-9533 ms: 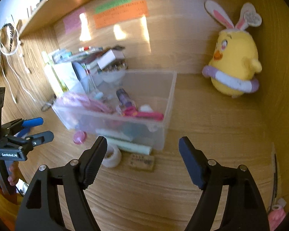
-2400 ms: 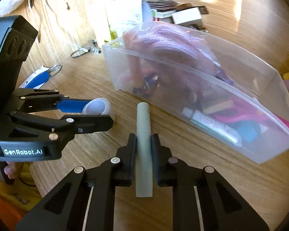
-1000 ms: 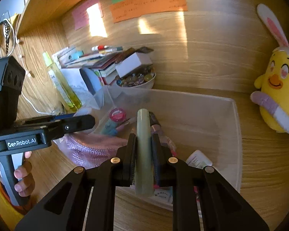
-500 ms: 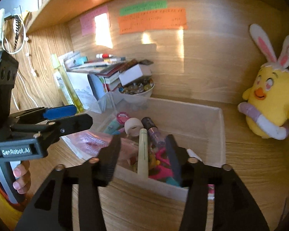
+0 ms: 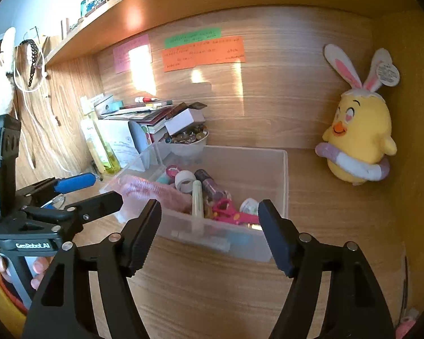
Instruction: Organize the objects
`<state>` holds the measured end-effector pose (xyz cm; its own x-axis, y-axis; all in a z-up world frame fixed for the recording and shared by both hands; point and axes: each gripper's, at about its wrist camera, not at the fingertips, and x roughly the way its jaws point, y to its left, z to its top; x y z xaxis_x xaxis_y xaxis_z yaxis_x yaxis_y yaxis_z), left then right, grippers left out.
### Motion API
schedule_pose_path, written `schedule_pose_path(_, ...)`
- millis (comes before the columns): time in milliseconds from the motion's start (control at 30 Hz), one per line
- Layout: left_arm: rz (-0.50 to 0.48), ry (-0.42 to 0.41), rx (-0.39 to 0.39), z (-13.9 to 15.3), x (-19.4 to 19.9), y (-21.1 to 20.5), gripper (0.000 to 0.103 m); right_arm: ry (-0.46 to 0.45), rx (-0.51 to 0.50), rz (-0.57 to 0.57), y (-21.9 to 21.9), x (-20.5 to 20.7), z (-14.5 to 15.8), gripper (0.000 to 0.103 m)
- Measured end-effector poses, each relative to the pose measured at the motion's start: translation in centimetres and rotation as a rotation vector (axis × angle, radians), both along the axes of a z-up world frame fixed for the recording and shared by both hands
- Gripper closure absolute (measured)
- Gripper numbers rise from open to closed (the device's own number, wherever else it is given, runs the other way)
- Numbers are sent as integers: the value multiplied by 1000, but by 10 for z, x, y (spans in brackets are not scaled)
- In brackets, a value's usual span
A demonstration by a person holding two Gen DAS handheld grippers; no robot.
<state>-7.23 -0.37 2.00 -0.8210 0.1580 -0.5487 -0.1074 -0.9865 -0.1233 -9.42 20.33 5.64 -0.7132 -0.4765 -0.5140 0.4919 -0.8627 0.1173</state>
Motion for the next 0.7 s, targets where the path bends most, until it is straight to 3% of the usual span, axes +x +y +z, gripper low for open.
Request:
schedule_pose_path(133, 38, -9, 9, -6, 4, -2, 6, 9, 14, -17, 3, 10, -4, 26)
schedule_pose_path(300, 49, -29, 43, -13, 6, -7, 6, -4, 11, -15, 5, 13, -8, 25)
schedule_pose_path(700, 39, -16, 16, -13, 9, -1, 6, -30, 5, -24, 5, 10, -14, 25)
